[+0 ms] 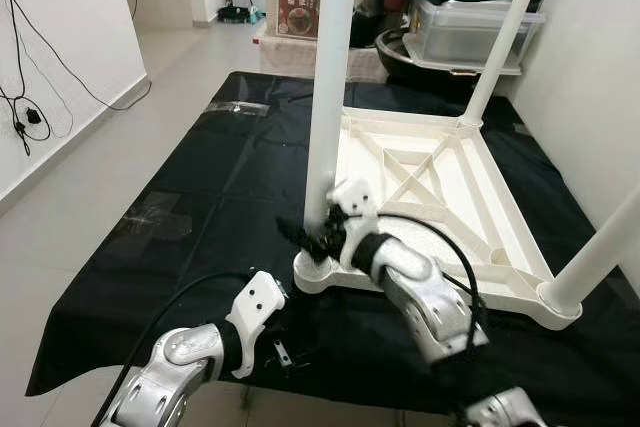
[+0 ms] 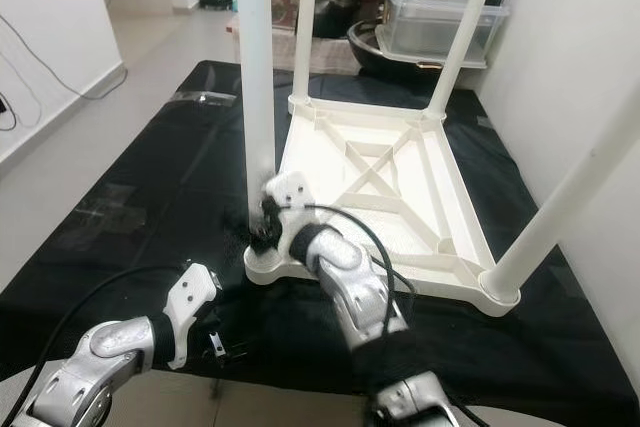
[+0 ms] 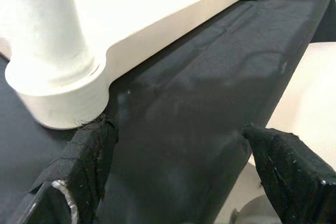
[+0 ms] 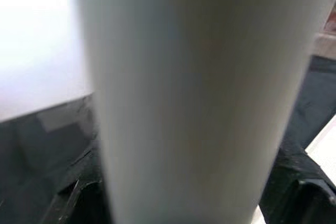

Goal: Building children table

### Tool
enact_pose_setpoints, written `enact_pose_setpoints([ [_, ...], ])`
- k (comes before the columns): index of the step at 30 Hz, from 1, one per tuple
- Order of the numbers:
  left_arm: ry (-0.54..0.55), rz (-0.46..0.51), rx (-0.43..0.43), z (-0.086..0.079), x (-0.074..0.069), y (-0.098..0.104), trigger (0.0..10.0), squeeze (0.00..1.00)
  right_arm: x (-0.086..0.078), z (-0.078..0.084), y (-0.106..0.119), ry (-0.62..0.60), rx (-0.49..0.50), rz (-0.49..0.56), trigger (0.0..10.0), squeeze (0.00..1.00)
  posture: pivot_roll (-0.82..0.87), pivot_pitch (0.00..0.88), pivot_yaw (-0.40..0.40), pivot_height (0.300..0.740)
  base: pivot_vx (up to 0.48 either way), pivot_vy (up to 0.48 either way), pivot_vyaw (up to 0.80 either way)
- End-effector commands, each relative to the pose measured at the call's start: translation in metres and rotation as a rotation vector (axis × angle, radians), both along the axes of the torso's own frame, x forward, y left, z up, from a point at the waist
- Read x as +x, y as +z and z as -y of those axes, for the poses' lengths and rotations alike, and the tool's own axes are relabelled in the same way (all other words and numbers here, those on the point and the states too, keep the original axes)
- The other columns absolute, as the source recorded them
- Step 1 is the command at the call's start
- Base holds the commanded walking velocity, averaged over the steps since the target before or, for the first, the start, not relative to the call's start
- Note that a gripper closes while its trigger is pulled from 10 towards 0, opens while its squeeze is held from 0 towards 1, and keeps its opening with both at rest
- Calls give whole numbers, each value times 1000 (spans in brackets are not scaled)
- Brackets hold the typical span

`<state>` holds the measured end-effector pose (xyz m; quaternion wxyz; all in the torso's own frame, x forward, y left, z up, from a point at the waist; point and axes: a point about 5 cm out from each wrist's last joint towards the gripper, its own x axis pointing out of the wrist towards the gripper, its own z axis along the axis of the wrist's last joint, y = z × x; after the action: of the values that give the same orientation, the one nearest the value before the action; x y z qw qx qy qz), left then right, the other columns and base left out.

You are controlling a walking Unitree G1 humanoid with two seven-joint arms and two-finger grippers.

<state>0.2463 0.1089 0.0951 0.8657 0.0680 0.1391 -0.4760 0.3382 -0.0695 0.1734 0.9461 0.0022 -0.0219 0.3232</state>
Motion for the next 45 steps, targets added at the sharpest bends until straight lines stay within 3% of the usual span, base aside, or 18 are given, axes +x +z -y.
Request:
enact_pose_setpoints([
  [1, -10, -5, 6, 3, -1, -3, 10000, 0, 6, 9, -4, -99, 29, -28, 0, 0, 124, 0, -95, 740, 0, 0, 0],
  [4, -10, -3, 9, 1, 0, -2, 10000, 0, 7, 18, -17, -265, 20, -117, 0, 0, 121, 0, -96, 740, 0, 0, 0],
  [10, -6, -5, 8, 0, -1, -3, 10000, 0, -2, 27, -34, -412, -13, -192, 0, 0, 114, 0, -96, 740, 0, 0, 0],
  [12, -7, -8, 6, 1, -1, -3, 10000, 0, -6, 51, -48, -654, -37, -262, 0, 0, 106, 0, -92, 740, 0, 0, 0],
  [13, -7, -8, 6, 1, -1, -3, 10000, 0, -6, 51, -48, -654, -37, -262, 0, 0, 106, 0, -92, 740, 0, 0, 0],
  [16, -10, -9, 7, 1, -1, -4, 10000, 0, -20, 85, -54, -1004, -5, -351, 0, 0, 94, 0, -86, 740, 0, 0, 0],
  [17, -10, -9, 7, 1, -1, -4, 10000, 0, -20, 85, -54, -1004, -5, -351, 0, 0, 94, 0, -86, 740, 0, 0, 0],
  [21, -4, 0, 6, 2, 3, -3, 10000, 0, -37, 98, -40, -1227, 61, -386, 0, 0, 85, 0, -82, 740, 0, 0, 0],
  [28, -1, 3, 6, 3, 4, -3, 10000, 0, -33, 92, -28, -1194, 59, -343, 0, 0, 85, 0, -81, 740, 0, 0, 0],
  [29, 0, 5, 7, 3, 4, -3, 10000, 0, -29, 87, -29, -1147, 54, -357, 9922, 0, 88, 0, -85, 740, 0, 0, 0],
  [32, 10, 11, 12, 1, 6, -3, 10000, 0, -25, 74, -29, -1036, 88, -370, 10000, 0, 97, 0, -91, 740, 0, 0, 0],
  [33, 16, 12, 12, -1, 6, -3, 10000, 0, -26, 70, -23, -1003, 109, -341, 10000, 1000, 101, 0, -95, 740, 0, 0, 0],
  [41, 20, 7, 12, -4, 3, -4, 10000, 0, -26, 60, -4, -873, 178, -266, 10000, 1000, 99, 0, -91, 740, 0, 0, 0],
  [43, 11, 7, 12, -2, 4, -4, 10000, 0, -26, 40, 21, -642, 218, -162, 10000, 1000, 92, 0, -81, 740, 0, 0, 0],
  [44, 11, 7, 12, -2, 4, -4, 10000, 0, -26, 40, 21, -642, 218, -162, 10000, 1000, 92, 0, -81, 740, 0, 0, 0],
  [45, 7, 9, 14, -1, 5, -4, 10000, 0, -27, 31, 29, -560, 217, -126, 10000, 1000, 91, 0, -80, 740, 0, 0, 0],
])
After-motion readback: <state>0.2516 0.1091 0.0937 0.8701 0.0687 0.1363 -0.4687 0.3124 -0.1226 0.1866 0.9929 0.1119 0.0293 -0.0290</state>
